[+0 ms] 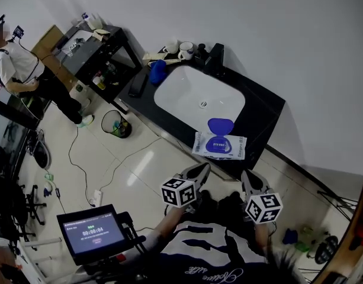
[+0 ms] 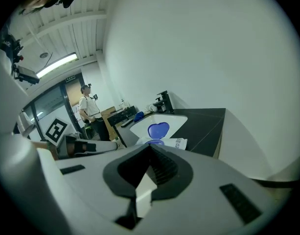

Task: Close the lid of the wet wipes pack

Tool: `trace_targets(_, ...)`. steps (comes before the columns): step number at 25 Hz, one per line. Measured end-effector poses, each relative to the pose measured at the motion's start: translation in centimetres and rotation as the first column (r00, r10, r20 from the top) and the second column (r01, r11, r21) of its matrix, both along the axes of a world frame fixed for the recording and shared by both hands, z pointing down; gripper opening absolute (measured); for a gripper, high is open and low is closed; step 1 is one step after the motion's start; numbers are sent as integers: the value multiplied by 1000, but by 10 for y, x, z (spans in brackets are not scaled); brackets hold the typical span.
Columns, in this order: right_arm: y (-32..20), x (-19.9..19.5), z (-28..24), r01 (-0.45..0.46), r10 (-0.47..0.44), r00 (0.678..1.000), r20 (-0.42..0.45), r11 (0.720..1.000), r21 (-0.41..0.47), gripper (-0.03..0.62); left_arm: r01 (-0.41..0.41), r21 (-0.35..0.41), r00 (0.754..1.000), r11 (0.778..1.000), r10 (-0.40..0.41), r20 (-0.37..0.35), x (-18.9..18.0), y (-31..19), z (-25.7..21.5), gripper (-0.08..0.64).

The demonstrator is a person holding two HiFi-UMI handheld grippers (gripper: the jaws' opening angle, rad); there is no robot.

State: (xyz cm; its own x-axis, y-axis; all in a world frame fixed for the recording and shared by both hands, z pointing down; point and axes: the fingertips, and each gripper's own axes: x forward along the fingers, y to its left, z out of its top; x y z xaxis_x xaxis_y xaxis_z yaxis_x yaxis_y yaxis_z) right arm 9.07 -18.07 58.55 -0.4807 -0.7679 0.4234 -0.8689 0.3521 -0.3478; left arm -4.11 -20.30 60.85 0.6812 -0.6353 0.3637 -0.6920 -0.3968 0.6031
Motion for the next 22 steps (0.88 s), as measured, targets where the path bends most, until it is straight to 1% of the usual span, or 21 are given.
trace_targets(4,-23,-3,-16,56,-56,998,-8,998,-19,-2,51,-46,999,998,-51,18,-6,-12,-3,0)
trace_targets(8,-56,10,7,156,-156,988,-7,988,-22,-2,138,-78,989,987,-133,68,-2,-31,35,0)
trace_targets(10,-73,7,3,198,-198,980,-10,980,-32,-2,173,-102,982,980,-164,89,-7,-39,38,0)
trace_targets(12,-88,4,-3,238,-239,971,-19,970,-45,-2,204,-123,975,971,-192,108,-11,-45,39,0)
trace_targets(16,-110,4,11,320,-323,946,-25,944,-74,-2,261,-161,961,952,-240,137,-7,-49,57,0)
trace_targets(22,-139,-4,30,405,-412,910,-43,906,-122,-2,295,-213,948,931,-259,184,-7,-50,73,0)
